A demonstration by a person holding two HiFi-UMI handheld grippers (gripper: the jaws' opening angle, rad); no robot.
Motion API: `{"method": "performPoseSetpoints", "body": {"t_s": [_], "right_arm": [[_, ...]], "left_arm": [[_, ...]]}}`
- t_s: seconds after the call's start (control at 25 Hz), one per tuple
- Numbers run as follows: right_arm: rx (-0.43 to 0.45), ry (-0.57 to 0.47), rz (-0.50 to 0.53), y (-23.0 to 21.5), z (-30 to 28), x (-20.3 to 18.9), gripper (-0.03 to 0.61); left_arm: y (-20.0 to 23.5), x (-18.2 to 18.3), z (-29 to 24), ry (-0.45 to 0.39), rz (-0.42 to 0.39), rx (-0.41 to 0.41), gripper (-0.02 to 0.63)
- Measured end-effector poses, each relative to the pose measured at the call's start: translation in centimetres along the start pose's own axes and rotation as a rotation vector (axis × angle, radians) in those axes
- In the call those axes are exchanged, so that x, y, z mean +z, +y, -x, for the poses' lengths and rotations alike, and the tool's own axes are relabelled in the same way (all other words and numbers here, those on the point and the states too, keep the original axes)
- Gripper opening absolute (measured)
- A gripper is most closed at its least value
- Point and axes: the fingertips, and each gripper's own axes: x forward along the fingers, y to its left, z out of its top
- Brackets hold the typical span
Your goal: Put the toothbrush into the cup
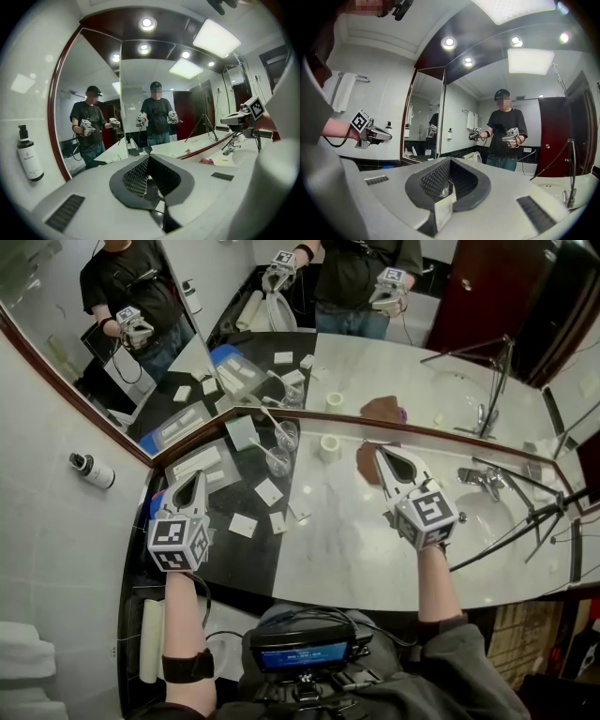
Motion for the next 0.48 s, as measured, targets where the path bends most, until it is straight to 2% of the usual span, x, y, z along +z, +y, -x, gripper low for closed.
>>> {"method": "performPoseSetpoints", "body": {"t_s": [0.36,0.48], "right_arm": [[0.040,0.039,0.003,0.4,-2.2,-2.1,0.006],[0.062,0.062,0.005,0.9,-4.0,-3.0,0.026]], "left_arm": [[0.4,-0.5,-0.4,0.007,0.011,0.006,0.003],[0.5,-0.5,-1.0,0.012,0.005,0.006,0.003]]}}
